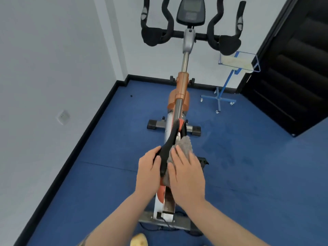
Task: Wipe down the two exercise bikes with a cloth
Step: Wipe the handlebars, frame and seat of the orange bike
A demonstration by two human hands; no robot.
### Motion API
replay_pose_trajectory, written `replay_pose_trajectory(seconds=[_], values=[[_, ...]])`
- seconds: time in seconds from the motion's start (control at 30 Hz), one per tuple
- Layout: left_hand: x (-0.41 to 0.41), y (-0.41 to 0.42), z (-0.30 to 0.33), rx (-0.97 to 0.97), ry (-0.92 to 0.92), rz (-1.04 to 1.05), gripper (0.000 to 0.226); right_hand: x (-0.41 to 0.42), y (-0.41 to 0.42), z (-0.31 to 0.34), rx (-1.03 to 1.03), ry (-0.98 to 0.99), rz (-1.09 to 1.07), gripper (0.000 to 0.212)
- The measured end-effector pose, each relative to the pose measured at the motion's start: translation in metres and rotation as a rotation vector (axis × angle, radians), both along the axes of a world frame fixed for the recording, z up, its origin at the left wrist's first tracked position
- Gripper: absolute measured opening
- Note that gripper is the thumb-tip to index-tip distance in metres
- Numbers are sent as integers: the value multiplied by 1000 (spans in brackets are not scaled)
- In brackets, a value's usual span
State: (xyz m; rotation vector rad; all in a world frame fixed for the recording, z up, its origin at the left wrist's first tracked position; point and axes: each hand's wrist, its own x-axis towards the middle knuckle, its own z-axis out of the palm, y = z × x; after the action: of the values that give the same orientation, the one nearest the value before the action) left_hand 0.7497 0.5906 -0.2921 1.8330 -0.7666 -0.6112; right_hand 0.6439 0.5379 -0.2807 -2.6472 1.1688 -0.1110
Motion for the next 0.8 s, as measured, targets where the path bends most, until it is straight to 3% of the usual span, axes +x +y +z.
replay_pose_trajectory(seconds=[0.13,0.27,0.4,0.47,0.53,0.6,0.67,0.8], values=[[8,9,-1,-100,300,-84,35,4,-16,9,-6,-66,126,54],[7,11,-3,-174,557,24,32,34,-25,7,-83,52,237,49],[19,14,-2,-198,821,67,30,-3,-4,11,83,-152,462,45],[25,13,-1,-192,822,33,30,-9,-24,20,129,-116,520,44],[25,11,-2,-183,796,27,30,14,-38,21,135,-105,360,43],[21,13,-3,-167,779,25,29,43,-25,12,-37,54,240,46],[16,17,-4,-166,739,18,31,45,-6,1,-131,84,274,50],[11,17,3,-196,695,-52,34,9,-31,13,-29,11,440,47]])
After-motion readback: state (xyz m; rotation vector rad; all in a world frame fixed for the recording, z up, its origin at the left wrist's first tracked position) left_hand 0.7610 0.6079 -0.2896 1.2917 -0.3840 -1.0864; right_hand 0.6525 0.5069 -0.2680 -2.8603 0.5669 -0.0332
